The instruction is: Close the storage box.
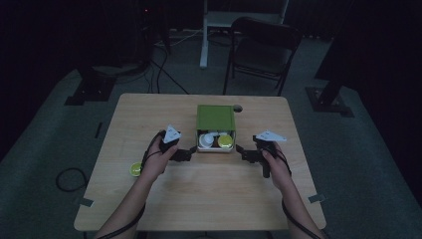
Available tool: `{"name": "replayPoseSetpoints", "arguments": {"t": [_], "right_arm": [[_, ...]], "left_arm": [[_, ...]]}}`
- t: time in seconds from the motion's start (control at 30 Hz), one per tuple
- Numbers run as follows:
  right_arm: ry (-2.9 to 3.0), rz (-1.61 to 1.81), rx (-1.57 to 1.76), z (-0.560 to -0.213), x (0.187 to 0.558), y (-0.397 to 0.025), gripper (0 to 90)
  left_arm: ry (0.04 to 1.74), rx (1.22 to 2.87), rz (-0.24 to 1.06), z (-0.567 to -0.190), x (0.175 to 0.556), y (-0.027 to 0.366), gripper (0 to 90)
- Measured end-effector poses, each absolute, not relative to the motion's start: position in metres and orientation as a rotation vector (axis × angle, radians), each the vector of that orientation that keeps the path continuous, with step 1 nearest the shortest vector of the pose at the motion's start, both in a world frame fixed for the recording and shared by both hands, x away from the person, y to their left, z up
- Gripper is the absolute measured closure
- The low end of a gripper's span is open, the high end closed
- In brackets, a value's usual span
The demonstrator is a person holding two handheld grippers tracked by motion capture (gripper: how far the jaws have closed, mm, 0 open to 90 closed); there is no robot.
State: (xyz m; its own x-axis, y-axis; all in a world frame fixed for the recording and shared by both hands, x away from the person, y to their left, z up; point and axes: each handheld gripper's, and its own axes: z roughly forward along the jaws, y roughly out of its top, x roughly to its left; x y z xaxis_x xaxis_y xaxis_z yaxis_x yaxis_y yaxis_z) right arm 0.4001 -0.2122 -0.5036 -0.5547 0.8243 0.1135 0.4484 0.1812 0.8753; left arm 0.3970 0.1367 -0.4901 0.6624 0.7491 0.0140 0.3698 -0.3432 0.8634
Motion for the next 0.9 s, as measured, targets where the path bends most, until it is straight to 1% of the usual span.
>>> {"name": "replayPoseSetpoints", "arguments": {"t": [0.27, 0.6, 0.7, 0.9], "right_arm": [[2.068, 1.316, 1.225, -0.507, 0.393, -0.224, 10.8], [2.048, 1.274, 1.27, -0.515, 0.384, -0.242, 10.8], [2.042, 1.253, 1.286, -0.517, 0.38, -0.246, 10.8], [2.02, 1.24, 1.325, -0.523, 0.373, -0.254, 10.8]], "left_arm": [[0.885, 1.965, 0.514, -0.493, 0.388, 0.135, 9.1], [0.946, 1.979, 0.508, -0.505, 0.376, 0.136, 9.1], [0.948, 1.984, 0.484, -0.509, 0.372, 0.136, 9.1], [0.977, 1.97, 0.49, -0.515, 0.365, 0.14, 9.1]]}}
